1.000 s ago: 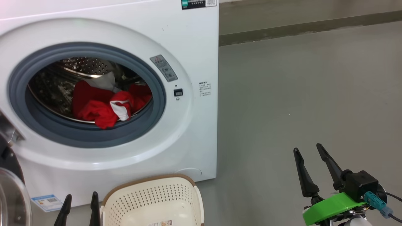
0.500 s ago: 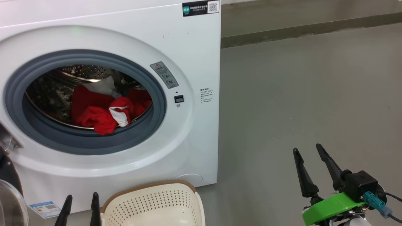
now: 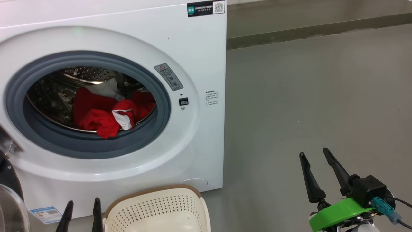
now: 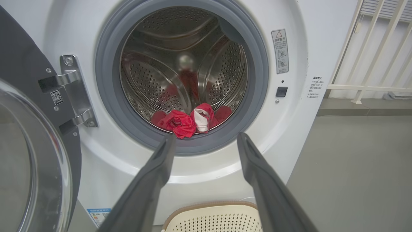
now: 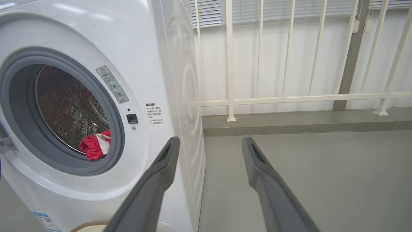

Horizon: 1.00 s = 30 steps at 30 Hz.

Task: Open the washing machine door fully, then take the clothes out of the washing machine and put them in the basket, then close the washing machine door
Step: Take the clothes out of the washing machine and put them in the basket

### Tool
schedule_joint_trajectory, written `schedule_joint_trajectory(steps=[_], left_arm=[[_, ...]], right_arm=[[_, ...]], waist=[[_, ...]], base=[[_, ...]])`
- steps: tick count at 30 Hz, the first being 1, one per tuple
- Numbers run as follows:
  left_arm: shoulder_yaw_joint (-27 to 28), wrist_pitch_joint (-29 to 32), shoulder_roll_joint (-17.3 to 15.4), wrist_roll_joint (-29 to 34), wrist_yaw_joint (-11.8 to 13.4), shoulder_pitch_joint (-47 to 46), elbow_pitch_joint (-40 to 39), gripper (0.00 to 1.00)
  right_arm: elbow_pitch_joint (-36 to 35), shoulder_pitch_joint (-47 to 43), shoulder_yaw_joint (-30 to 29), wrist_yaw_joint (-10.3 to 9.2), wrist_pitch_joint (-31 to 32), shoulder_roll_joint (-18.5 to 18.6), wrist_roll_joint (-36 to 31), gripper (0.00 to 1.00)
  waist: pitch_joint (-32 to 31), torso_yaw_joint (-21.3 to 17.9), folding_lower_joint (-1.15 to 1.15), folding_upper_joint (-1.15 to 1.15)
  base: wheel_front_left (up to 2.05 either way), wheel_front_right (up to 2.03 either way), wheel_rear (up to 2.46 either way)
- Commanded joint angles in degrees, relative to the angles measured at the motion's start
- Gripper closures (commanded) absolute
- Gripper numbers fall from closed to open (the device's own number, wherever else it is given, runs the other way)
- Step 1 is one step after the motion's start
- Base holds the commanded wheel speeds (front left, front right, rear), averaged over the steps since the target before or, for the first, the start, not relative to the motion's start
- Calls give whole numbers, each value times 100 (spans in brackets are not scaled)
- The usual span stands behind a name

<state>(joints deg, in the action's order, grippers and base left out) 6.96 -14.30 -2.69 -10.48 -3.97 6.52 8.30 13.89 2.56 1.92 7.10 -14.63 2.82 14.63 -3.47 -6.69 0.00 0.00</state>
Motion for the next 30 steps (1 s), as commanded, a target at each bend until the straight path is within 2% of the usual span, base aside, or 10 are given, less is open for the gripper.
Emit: schedule_joint_trajectory(steps=[1, 6, 17, 25, 30], left_arm=[[174, -70, -20, 42, 76, -278, -101, 0], [111, -70, -19, -101, 18, -396, -13, 0], [2, -70, -19, -20, 129, -994, 255, 0], [-111, -70, -19, 84, 191, -1680, 537, 0], [-82, -70, -29, 169, 314, -2331, 784, 0]], right_arm=[[-136, 147, 129, 39, -37, 6, 68, 0], [-160, 143, 117, 39, -37, 6, 68, 0], [-207, 236, 95, 39, -37, 6, 37, 0], [-257, 406, 125, 39, -37, 6, -1, 0], [-343, 606, 118, 39, -37, 18, -20, 0]], waist=[[16, 4, 0, 0], [81, 40, 0, 0], [372, 117, 0, 0], [822, 166, 0, 0], [1226, 186, 0, 0]], base=[[0, 0, 0], [0, 0, 0], [0, 0, 0], [0, 0, 0], [0, 0, 0]])
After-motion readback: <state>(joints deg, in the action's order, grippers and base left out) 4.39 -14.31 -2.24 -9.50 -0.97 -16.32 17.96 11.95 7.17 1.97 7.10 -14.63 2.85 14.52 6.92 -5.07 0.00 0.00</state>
